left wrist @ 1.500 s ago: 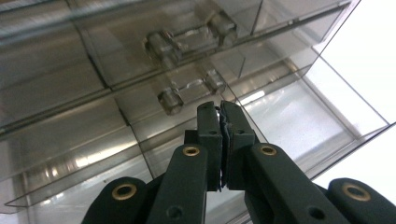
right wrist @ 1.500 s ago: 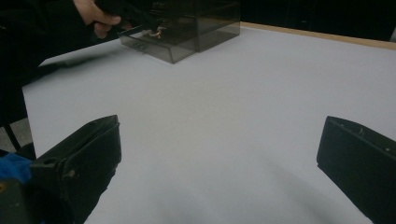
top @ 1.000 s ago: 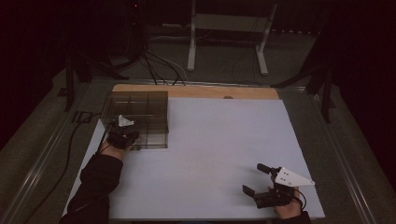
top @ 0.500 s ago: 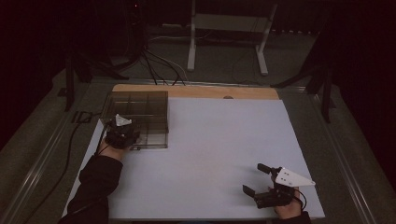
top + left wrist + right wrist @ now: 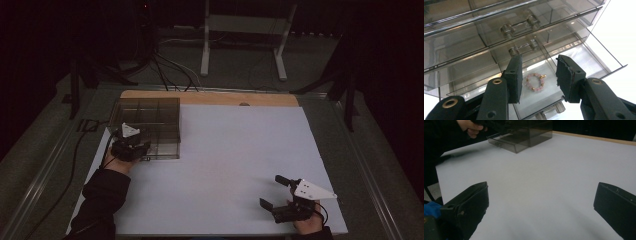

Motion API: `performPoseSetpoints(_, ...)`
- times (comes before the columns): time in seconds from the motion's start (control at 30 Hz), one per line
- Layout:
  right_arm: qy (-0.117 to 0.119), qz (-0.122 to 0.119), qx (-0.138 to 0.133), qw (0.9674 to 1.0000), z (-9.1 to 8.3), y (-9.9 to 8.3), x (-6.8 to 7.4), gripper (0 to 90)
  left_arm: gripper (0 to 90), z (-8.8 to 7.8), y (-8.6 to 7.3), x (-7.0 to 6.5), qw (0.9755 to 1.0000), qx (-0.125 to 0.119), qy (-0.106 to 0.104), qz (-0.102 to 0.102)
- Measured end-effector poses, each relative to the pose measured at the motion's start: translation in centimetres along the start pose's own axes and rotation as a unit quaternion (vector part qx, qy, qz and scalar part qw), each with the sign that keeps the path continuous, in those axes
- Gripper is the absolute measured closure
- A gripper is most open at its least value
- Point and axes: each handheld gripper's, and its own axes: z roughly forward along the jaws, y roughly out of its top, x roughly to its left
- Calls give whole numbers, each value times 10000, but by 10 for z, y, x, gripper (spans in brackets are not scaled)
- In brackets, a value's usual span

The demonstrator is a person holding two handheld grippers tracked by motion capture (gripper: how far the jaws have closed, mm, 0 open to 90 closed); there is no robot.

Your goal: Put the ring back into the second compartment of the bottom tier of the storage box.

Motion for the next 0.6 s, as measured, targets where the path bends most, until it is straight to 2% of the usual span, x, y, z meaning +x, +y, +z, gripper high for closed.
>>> performPoseSetpoints(0.07, 12, -22, 25, 10000, 1, 0, 1, 0, 561, -1, 0, 0, 10000, -31, -39, -43)
performPoseSetpoints(0.5, -31, 3, 33, 10000, 0, -1, 0, 0, 465, -9, 2, -5, 9998, -83, -205, -5)
performPoseSetpoints(0.53, -32, 2, 25, 10000, 0, -1, -1, 0, 458, -11, 3, -6, 9996, -79, -264, -3)
performPoseSetpoints(0.6, -33, -2, 11, 10000, 0, -1, 0, 0, 413, -11, 4, -7, 9997, -96, -240, 44)
